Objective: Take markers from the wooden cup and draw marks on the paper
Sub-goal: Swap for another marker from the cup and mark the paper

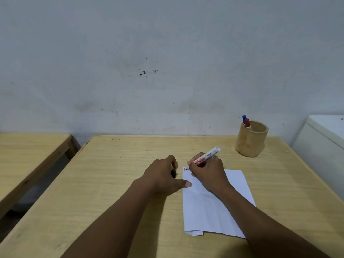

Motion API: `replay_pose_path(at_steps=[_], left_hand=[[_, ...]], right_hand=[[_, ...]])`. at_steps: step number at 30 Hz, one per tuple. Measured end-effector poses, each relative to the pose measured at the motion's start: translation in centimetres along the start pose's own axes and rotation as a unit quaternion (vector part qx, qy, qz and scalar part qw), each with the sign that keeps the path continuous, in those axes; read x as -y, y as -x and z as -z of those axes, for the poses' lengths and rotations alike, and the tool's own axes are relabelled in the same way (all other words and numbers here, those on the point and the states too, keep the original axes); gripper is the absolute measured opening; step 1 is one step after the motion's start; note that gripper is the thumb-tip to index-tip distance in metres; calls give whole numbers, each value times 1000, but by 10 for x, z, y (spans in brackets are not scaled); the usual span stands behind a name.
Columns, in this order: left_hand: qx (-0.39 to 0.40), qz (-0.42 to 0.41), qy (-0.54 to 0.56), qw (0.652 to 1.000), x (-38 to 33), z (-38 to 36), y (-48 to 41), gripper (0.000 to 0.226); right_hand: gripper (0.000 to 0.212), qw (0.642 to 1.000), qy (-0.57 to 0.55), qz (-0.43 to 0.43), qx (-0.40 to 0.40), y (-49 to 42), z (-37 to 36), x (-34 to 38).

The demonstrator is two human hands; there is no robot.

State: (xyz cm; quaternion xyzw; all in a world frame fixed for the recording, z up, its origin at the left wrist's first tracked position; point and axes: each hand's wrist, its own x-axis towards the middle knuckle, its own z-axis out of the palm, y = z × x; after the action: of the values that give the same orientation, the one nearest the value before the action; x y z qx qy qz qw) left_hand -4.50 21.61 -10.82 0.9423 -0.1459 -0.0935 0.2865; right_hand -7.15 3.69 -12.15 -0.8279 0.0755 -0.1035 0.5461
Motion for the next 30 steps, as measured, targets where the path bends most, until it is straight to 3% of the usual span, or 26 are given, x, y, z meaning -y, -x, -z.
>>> replay_pose_path(at_steps=[5, 10, 13, 16, 20, 25, 30], left_hand=[[9, 10, 2, 1000, -1, 2, 1, 71], [10, 48, 42, 998, -6, 7, 3, 67], [25, 49, 67, 996, -4, 16, -1, 49], [9, 17, 25, 999, -3, 23, -4, 14], [-44, 3, 109, 993, -15, 34, -12, 18], [-63, -32, 381, 922, -77, 54, -27, 24], [-6, -47, 507, 860, -142, 44, -43, 22]], right_hand=[[10, 999, -33, -19, 1, -1, 2, 2], [15, 959, -249, -126, -45, -11, 23, 18], [15, 929, -330, -156, -68, -17, 48, 32], [11, 913, -375, -150, -56, -23, 79, 47], [6, 899, -410, -152, -12, -24, 118, 60], [18, 876, -456, -159, -13, -25, 144, 68], [17, 881, -454, -129, -35, -25, 155, 70]])
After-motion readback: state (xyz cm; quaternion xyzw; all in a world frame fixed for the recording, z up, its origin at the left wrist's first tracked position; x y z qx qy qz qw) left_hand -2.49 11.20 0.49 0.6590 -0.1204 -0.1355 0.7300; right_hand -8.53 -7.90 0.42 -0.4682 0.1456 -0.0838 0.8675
